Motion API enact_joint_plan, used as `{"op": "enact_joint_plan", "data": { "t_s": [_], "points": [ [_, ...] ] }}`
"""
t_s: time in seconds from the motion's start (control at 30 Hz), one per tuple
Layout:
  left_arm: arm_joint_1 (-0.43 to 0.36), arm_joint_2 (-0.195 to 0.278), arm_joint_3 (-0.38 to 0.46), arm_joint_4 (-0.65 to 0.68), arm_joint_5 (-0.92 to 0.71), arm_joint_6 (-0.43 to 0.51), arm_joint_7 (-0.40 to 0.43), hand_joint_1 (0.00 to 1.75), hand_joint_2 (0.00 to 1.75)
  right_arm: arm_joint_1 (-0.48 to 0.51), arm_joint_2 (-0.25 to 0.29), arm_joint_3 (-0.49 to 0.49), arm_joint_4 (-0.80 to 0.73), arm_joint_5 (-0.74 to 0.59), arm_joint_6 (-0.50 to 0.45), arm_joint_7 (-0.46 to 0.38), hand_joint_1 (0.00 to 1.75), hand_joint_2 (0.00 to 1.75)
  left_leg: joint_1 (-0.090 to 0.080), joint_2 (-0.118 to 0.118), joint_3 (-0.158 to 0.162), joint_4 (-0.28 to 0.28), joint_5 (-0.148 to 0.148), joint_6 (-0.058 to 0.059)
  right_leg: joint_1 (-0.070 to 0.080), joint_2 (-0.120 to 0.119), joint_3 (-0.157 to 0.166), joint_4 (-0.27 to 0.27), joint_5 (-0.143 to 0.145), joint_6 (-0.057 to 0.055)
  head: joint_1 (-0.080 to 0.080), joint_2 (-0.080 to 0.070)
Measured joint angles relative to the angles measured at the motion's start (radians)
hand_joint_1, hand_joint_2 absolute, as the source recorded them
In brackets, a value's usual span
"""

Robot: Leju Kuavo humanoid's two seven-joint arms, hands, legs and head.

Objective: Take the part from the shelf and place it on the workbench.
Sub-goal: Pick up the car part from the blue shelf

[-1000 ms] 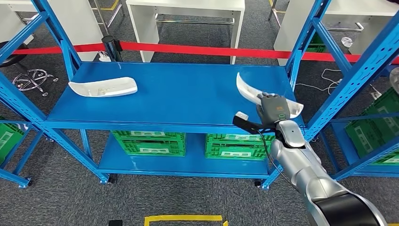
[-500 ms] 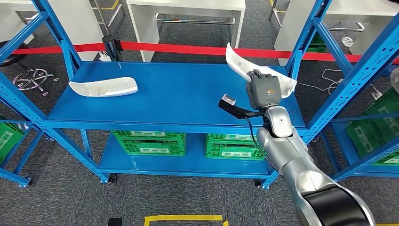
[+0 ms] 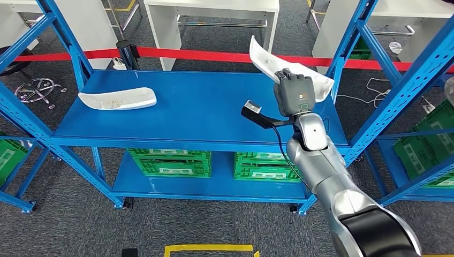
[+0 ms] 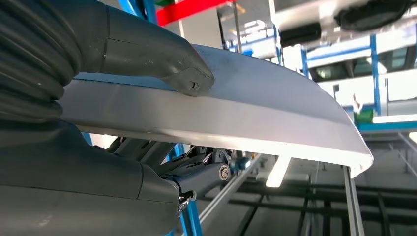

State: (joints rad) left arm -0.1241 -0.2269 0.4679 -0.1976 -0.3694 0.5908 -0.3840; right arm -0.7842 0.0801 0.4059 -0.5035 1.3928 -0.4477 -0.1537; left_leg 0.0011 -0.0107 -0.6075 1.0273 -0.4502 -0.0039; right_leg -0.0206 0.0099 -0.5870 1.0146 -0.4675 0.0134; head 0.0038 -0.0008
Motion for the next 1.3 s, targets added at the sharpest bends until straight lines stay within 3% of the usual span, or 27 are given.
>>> {"op": "enact_joint_plan", "data": {
  "t_s": [0.1,0.17,0.27,0.3,0.33,0.37,0.43,0.5,0.63,0.67,0.73,0.8,0.83,0.87,0.9,0.97,1.0,1.03,1.13,1.2,1.3],
  "points": [
    [-0.002,0.002,0.008,0.000,0.013,0.002,0.017,0.00,1.75,-0.004,0.013,0.001,-0.028,0.031,0.000,0.015,1.75,1.75,-0.002,0.001,0.004,-0.010,0.006,0.013,-0.005,-0.001,0.003,-0.009,0.006,0.013,0.000,0.000],
    [-0.004,0.002,0.011,0.000,0.018,0.001,0.023,0.00,1.75,-0.009,0.020,0.004,-0.053,0.049,0.006,0.018,1.75,1.75,0.003,0.005,0.014,-0.035,0.021,0.022,-0.004,-0.003,-0.010,0.018,-0.016,0.015,0.001,0.000],
    [-0.010,0.003,0.018,0.000,0.023,0.001,0.028,0.00,1.75,-0.010,0.028,0.015,-0.093,0.070,0.017,0.017,1.75,1.75,0.004,0.010,0.014,-0.044,0.030,0.027,-0.002,-0.005,-0.089,0.197,-0.112,0.012,0.003,0.000],
    [-0.011,0.003,0.020,0.000,0.023,0.001,0.029,0.00,1.75,-0.007,0.031,0.019,-0.106,0.074,0.020,0.017,1.75,1.75,0.004,0.010,0.011,-0.042,0.030,0.026,-0.002,-0.005,-0.114,0.253,-0.132,0.012,0.003,0.000],
    [-0.012,0.003,0.023,0.000,0.024,0.001,0.030,0.00,1.75,-0.003,0.034,0.023,-0.121,0.076,0.024,0.016,1.75,1.75,0.004,0.009,0.008,-0.038,0.029,0.025,-0.004,-0.005,-0.124,0.275,-0.133,0.012,0.003,0.000],
    [-0.012,0.003,0.025,0.000,0.024,0.001,0.030,0.00,1.75,0.000,0.037,0.027,-0.137,0.078,0.028,0.015,1.75,1.75,0.005,0.009,0.005,-0.033,0.028,0.022,-0.005,-0.006,-0.113,0.256,-0.115,0.012,0.003,0.000],
    [-0.013,0.003,0.027,0.000,0.025,0.001,0.029,0.00,1.75,0.001,0.042,0.030,-0.168,0.080,0.034,0.012,1.75,1.75,0.008,0.008,-0.003,-0.017,0.023,0.012,-0.009,-0.008,-0.049,0.132,-0.058,0.012,0.003,0.000],
    [-0.016,0.004,0.030,-0.001,0.025,0.001,0.027,0.00,1.75,0.001,0.049,0.033,-0.193,0.081,0.035,0.009,1.75,1.75,0.007,0.007,-0.012,0.001,0.017,-0.005,-0.007,-0.006,-0.007,0.043,-0.028,0.004,0.002,0.000],
    [-0.018,0.007,0.034,-0.001,0.025,0.001,0.025,0.00,1.75,0.002,0.057,0.036,-0.221,0.080,0.039,0.005,1.75,1.75,0.008,0.006,-0.021,0.005,0.018,-0.033,-0.002,-0.003,-0.014,0.037,-0.016,-0.027,0.002,0.000],
    [-0.018,0.008,0.034,-0.001,0.025,0.001,0.024,0.00,1.75,0.002,0.058,0.037,-0.228,0.080,0.043,0.004,1.75,1.75,0.009,0.007,-0.030,0.024,0.002,-0.038,-0.004,-0.003,-0.017,0.035,-0.011,-0.035,0.001,0.000],
    [-0.019,0.011,0.034,-0.001,0.025,0.001,0.024,0.00,1.75,0.002,0.060,0.040,-0.241,0.077,0.053,-0.001,1.75,1.75,0.010,0.008,-0.069,0.121,-0.066,-0.046,-0.006,-0.005,-0.025,0.033,-0.002,-0.045,-0.002,0.000],
    [-0.018,0.015,0.035,-0.001,0.025,0.001,0.024,0.00,1.75,0.003,0.060,0.045,-0.247,0.072,0.062,-0.006,1.75,1.75,0.011,0.008,-0.114,0.249,-0.132,-0.051,-0.005,-0.005,-0.036,0.033,0.006,-0.048,-0.004,0.000],
    [-0.017,0.017,0.035,0.000,0.025,0.001,0.024,0.00,1.75,0.004,0.060,0.047,-0.248,0.069,0.065,-0.009,1.75,1.75,0.011,0.008,-0.121,0.281,-0.143,-0.050,-0.004,-0.005,-0.042,0.033,0.011,-0.048,-0.004,0.000],
    [-0.017,0.020,0.035,0.000,0.025,0.001,0.024,0.00,1.75,0.005,0.060,0.048,-0.249,0.066,0.066,-0.012,1.75,1.75,0.011,0.007,-0.107,0.272,-0.136,-0.048,-0.003,-0.005,-0.047,0.034,0.015,-0.047,-0.004,0.000],
    [-0.017,0.023,0.036,0.000,0.025,0.001,0.024,0.00,1.75,0.005,0.060,0.048,-0.252,0.064,0.067,-0.014,1.75,1.75,0.011,0.007,-0.074,0.225,-0.114,-0.045,-0.003,-0.005,-0.051,0.034,0.019,-0.045,-0.004,0.000],
    [-0.017,0.029,0.038,0.000,0.025,0.001,0.024,0.00,1.75,0.004,0.060,0.049,-0.259,0.060,0.067,-0.014,1.75,1.75,0.009,0.007,0.016,0.080,-0.069,-0.037,-0.002,-0.005,-0.056,0.034,0.027,-0.037,-0.004,0.000],
    [-0.017,0.031,0.039,-0.001,0.025,0.002,0.024,0.00,1.75,0.003,0.060,0.049,-0.263,0.059,0.066,-0.014,1.75,1.75,0.006,0.006,0.045,0.029,-0.057,-0.033,-0.001,-0.005,-0.058,0.033,0.031,-0.032,-0.004,0.000],
    [-0.017,0.034,0.040,-0.001,0.025,0.002,0.024,0.00,1.75,0.003,0.059,0.049,-0.266,0.058,0.066,-0.014,1.75,1.75,0.004,0.006,0.060,0.002,-0.052,-0.029,-0.001,-0.005,-0.059,0.032,0.035,-0.025,-0.003,0.000],
    [-0.014,0.040,0.041,0.000,0.025,0.002,0.024,0.00,1.75,0.003,0.058,0.049,-0.270,0.055,0.066,-0.015,1.75,1.75,0.002,0.006,0.053,-0.005,-0.037,-0.010,-0.002,-0.005,-0.063,0.026,0.046,-0.005,-0.003,0.000],
    [-0.014,0.042,0.041,-0.001,0.024,0.004,0.024,0.00,1.75,0.002,0.056,0.050,-0.271,0.054,0.065,-0.014,1.75,1.75,0.005,0.008,0.043,-0.012,-0.021,0.006,-0.002,-0.006,-0.081,0.067,0.004,0.003,-0.002,0.000],
    [-0.013,0.046,0.041,-0.001,0.022,0.008,0.024,0.00,1.75,0.003,0.051,0.050,-0.272,0.053,0.066,-0.015,1.75,1.75,0.001,0.011,0.013,-0.010,0.000,0.020,0.001,-0.006,-0.145,0.252,-0.116,0.008,0.000,0.000]
  ]
}}
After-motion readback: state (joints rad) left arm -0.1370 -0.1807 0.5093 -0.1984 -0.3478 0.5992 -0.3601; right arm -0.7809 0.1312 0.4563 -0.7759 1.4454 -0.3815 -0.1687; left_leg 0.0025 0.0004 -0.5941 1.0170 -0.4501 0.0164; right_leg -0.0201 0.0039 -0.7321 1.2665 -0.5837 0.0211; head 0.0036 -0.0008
